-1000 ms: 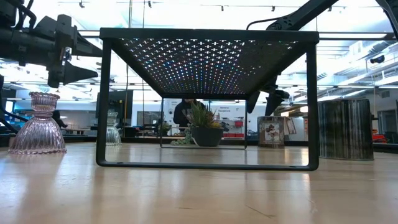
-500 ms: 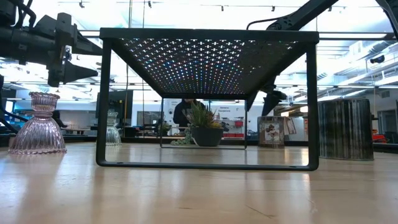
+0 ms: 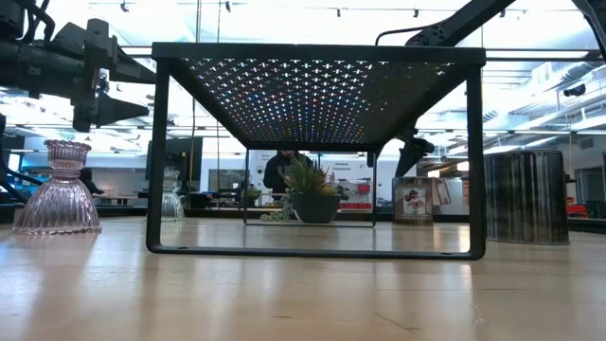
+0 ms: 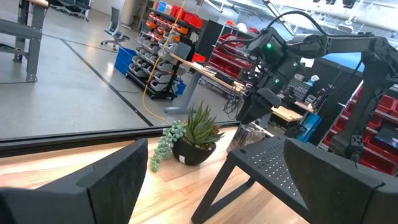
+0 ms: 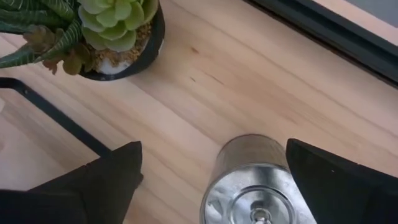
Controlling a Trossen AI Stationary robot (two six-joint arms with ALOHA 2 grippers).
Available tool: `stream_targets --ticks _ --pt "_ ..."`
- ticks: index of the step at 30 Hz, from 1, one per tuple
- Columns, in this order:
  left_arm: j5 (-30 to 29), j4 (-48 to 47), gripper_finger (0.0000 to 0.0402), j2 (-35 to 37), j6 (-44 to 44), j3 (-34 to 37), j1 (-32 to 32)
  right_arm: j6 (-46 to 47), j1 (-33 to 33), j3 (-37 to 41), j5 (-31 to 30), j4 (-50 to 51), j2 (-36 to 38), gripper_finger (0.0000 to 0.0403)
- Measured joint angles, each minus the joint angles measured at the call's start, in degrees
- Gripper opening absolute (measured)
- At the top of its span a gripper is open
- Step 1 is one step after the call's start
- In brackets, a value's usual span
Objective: Pick & Place candle stick holders
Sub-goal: Put the top scented candle can on the shelf
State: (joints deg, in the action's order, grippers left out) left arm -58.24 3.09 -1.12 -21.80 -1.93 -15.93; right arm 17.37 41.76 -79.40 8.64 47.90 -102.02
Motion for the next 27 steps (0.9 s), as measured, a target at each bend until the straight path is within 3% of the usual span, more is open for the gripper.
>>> stream_targets --ticks 22,27 --pt "-0.02 0.06 0.0378 0.01 0.00 -0.04 0.01 -0.55 -0.90 0.95 -5.44 7.13 0.00 0.0399" --pt "-0.02 0.04 0.0378 0.00 0.00 -0.04 -0.01 0.17 -0.98 4.28 -3.56 5.62 0.00 0.0400"
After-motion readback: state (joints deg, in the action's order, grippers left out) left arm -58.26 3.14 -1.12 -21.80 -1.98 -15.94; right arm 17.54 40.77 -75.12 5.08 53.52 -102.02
